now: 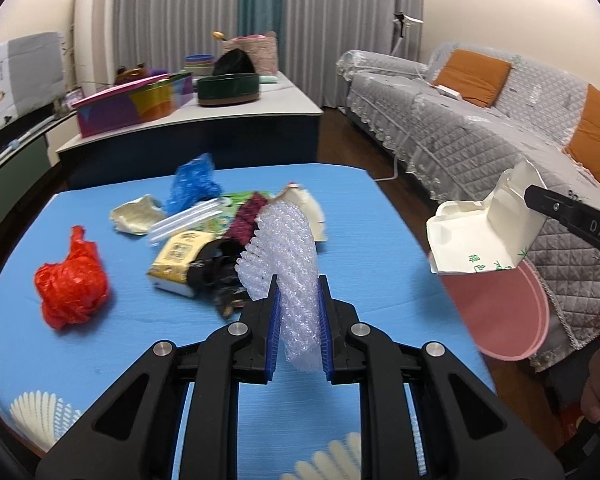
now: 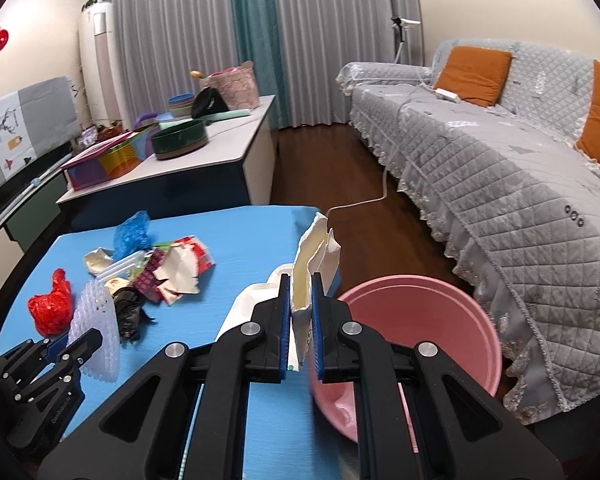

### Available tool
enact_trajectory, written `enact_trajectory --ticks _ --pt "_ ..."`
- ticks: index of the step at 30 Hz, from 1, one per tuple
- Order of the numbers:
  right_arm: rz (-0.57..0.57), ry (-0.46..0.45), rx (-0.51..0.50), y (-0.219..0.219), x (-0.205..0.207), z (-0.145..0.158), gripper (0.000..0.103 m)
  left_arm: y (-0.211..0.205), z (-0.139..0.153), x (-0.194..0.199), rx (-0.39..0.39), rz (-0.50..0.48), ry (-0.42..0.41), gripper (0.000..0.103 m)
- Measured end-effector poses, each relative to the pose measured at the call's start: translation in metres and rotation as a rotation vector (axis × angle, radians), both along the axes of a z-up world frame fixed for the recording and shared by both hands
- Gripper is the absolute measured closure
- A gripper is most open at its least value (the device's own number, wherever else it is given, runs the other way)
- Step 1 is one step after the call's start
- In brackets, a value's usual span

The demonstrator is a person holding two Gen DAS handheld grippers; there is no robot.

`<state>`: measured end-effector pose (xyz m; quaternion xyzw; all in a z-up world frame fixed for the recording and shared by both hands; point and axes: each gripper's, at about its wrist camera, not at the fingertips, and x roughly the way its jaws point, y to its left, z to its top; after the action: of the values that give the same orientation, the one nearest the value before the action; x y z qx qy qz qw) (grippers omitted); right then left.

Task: Collect trash
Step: 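Carry the foam sleeve and carton to the pink bin and release both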

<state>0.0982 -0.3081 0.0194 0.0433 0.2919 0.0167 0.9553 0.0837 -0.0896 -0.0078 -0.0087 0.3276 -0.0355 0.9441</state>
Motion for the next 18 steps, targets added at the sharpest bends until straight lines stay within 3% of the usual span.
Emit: enact_trajectory --ticks 5,18 --pt "-0.064 -0.012 -0.046 -0.025 -0.004 0.002 0.093 -0.025 0.012 0.009 -0.013 -0.076 -0.004 0.087" --pt "-0.212 0.015 -0.05 -0.089 -0.007 -0.002 0.093 -0.113 0.018 0.037 -0.075 -0.349 -0.01 0.087"
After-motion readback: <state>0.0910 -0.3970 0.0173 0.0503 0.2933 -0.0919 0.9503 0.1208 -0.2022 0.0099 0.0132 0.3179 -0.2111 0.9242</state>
